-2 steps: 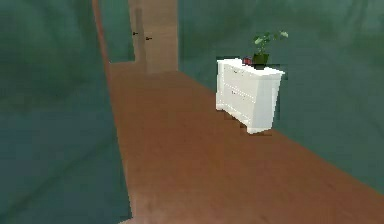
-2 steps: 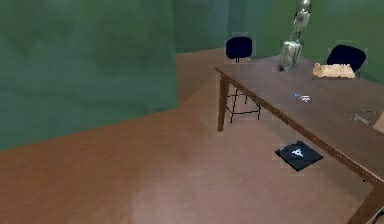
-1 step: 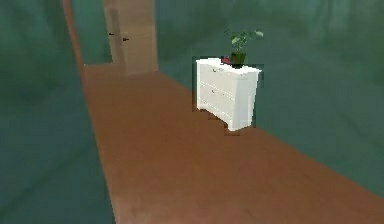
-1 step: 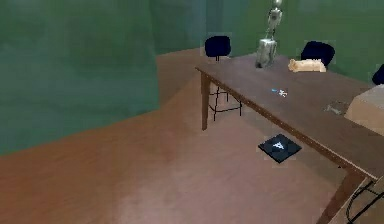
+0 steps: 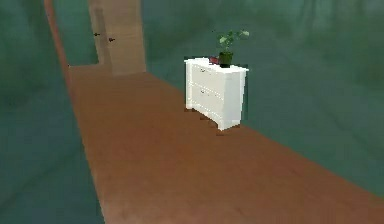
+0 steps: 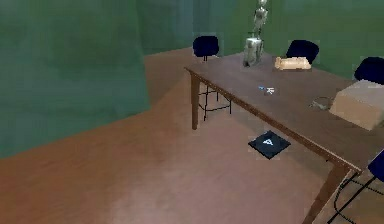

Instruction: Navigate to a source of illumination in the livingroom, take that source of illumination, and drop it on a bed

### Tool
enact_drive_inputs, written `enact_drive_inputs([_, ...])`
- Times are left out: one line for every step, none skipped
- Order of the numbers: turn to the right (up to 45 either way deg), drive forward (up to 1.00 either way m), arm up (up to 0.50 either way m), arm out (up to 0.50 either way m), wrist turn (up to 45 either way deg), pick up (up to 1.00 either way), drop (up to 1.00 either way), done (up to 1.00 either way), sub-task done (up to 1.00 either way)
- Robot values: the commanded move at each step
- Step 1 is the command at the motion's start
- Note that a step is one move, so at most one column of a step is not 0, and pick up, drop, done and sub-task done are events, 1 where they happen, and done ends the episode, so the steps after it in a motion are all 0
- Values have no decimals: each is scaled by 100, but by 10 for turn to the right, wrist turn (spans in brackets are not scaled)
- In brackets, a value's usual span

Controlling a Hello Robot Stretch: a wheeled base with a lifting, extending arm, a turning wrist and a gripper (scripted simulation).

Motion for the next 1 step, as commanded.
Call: enact_drive_inputs([0,100,0,0,0,0,0,0,0])
